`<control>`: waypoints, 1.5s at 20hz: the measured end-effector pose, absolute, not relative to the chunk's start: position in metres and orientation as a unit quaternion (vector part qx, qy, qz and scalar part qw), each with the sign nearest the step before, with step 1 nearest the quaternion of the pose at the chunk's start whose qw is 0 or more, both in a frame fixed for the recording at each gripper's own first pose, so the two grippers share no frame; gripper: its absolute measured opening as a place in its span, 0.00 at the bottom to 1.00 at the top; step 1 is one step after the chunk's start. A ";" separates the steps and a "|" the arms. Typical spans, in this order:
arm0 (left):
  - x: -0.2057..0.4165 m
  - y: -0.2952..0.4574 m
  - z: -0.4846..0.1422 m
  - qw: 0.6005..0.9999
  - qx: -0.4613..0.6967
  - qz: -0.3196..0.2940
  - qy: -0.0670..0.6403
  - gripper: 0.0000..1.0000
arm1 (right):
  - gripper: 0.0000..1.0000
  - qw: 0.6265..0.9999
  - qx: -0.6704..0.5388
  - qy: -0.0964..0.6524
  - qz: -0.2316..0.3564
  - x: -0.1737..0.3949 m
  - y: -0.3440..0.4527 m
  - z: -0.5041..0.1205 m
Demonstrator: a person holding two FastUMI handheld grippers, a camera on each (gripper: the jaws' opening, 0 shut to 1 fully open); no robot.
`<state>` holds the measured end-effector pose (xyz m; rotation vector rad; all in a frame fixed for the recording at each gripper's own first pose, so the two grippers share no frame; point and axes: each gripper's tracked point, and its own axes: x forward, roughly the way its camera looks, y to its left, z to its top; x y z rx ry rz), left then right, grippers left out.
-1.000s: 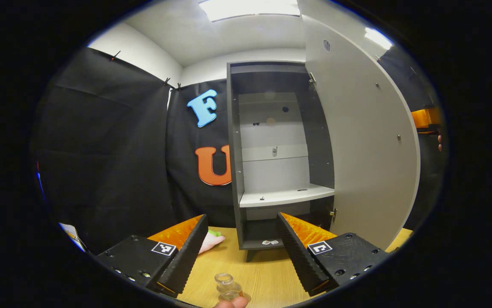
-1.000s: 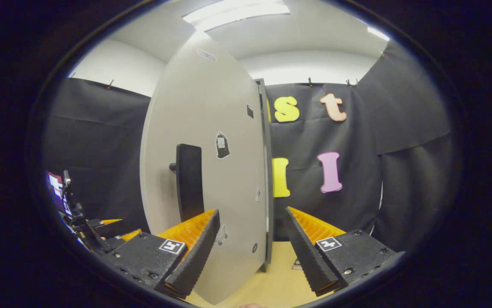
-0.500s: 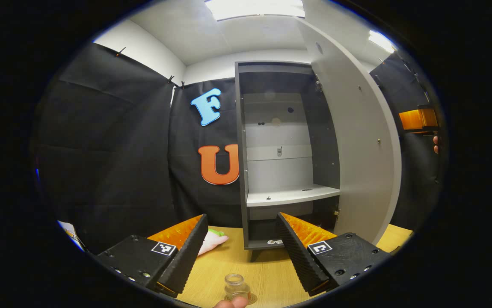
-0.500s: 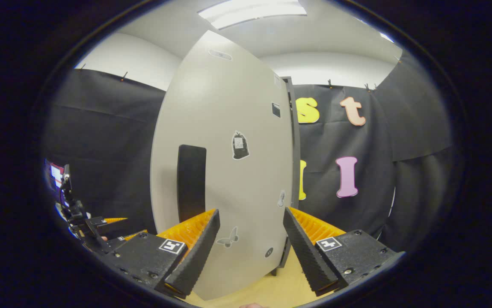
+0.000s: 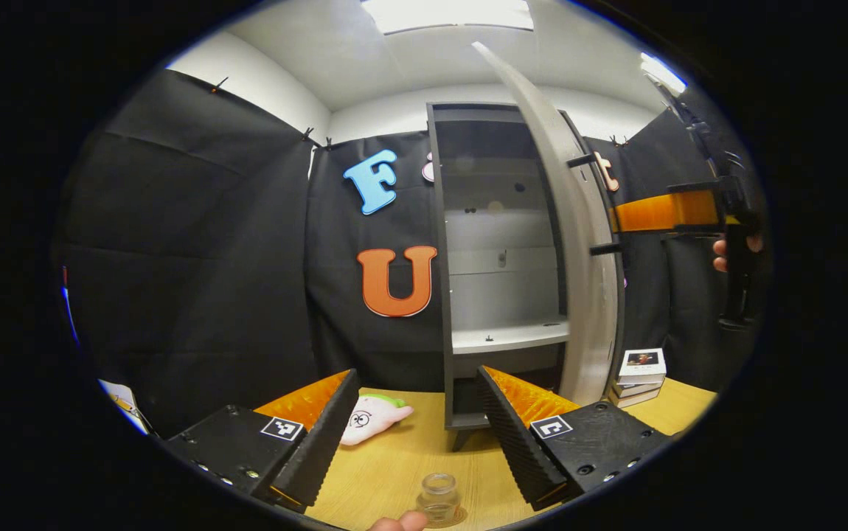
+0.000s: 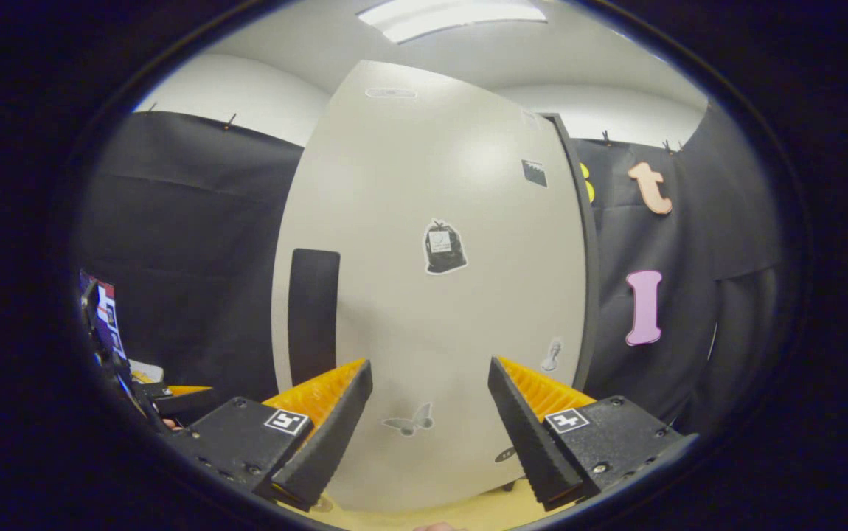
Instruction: Open the cabinet door with the right hand, grasp the bottle in the cabinet with the left hand and place it on the coaster, then close the cabinet door with the right hand.
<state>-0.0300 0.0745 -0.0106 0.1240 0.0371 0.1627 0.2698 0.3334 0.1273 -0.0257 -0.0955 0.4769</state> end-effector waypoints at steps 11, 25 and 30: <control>-0.035 0.104 -0.015 0.993 0.031 0.110 0.029 0.96 | 0.97 0.977 -0.015 -0.060 0.203 0.341 0.408 0.132; -0.039 0.069 0.006 0.996 0.022 0.085 0.006 0.95 | 0.96 0.982 0.022 -0.054 0.181 0.244 0.320 0.105; -0.036 0.041 0.010 0.998 0.014 0.057 0.000 0.95 | 0.97 0.993 0.033 -0.015 0.115 0.216 0.246 0.054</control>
